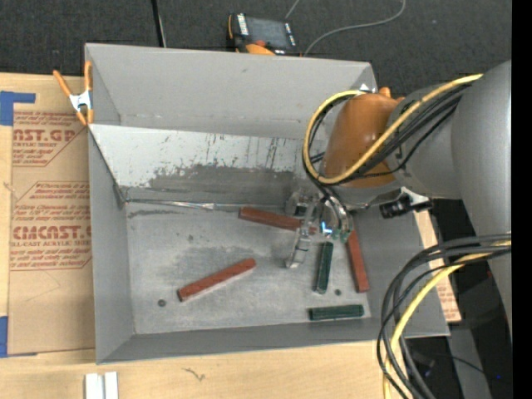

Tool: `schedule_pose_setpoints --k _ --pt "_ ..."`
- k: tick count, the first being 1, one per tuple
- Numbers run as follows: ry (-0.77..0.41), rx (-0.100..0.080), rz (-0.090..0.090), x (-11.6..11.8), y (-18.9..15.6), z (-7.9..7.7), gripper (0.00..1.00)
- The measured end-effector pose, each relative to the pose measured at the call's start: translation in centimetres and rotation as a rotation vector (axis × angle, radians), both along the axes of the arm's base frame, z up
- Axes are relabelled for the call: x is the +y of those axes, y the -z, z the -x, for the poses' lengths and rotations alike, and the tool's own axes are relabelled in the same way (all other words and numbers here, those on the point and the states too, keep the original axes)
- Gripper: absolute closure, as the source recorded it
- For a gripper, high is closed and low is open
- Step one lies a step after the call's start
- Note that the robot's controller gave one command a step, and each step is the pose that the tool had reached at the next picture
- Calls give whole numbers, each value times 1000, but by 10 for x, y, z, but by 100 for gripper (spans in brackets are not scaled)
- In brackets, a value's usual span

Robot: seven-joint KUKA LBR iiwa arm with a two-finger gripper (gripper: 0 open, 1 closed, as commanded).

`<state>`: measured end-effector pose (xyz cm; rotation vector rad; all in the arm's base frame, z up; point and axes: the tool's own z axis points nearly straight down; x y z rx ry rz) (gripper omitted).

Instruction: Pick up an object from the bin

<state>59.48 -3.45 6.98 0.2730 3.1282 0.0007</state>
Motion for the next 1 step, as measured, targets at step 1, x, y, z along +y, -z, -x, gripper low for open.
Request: schedule_pose_setpoints --k 1 --pt "-1 0 0 1 0 0 0"
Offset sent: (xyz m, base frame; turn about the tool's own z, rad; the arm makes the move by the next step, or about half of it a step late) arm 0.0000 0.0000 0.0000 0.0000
